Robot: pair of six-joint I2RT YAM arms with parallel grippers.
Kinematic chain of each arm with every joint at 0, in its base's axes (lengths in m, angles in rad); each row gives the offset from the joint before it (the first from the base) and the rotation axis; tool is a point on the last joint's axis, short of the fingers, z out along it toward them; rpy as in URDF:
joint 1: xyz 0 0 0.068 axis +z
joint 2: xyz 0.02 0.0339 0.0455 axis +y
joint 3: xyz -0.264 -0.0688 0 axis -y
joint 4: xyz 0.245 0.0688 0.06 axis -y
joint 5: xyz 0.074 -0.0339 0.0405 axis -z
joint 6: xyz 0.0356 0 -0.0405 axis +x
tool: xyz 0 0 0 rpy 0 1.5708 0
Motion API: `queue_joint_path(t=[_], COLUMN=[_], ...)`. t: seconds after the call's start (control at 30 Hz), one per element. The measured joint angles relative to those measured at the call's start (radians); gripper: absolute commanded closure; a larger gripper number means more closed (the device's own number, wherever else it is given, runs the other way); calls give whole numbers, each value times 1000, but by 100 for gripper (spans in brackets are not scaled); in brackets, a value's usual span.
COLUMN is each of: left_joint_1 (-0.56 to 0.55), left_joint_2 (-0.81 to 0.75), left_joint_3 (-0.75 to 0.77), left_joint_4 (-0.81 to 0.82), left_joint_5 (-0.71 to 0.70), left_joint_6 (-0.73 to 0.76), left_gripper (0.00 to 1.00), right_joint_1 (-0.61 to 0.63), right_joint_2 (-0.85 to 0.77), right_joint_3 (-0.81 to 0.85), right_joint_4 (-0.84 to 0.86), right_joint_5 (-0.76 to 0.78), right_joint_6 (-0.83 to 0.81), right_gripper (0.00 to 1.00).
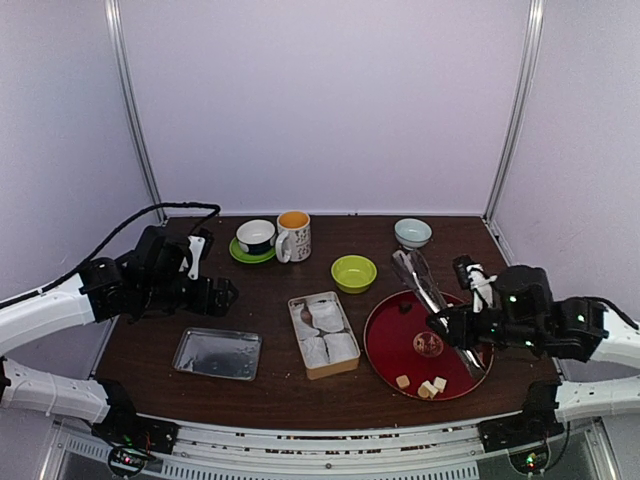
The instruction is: Pack the chocolate
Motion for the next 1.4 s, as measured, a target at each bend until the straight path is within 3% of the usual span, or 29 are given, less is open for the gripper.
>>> queue_joint_path(t=[0.13,0.23,0.33,0.37,0.43,0.47,0.83,1.13,1.4], left_joint_1=[0,0,0,0,0,0,0,0,0], left_joint_2=[0,0,0,0,3,4,3,-43,-46], left_joint_3=[0,0,0,0,0,0,0,0,0], left_joint_4=[11,16,19,20,21,22,22,22,21], left_joint_5=[7,8,8,8,10,10,11,7,4], left_joint_6=[3,3,3,3,3,3,2,-4,-4], left_gripper=[5,5,5,5,5,5,5,5,5], right_joint_1=[0,0,0,-1,-2,-3,-5,-13,-65], right_joint_2=[-277,-376,-403,-401,-389,-378,-257,43,275], right_joint_3=[-108,-116,-97,-86,-56,-38,50,152,148], right_joint_4=[113,126,102,87,53,36,-72,-221,-274], right_joint_5=[-18,-1,20,25,32,33,64,84,19], right_joint_6=[-25,-33,-53,-60,-68,-76,-79,-33,-5], right_gripper=[56,57,90,91,75,73,70,66,62])
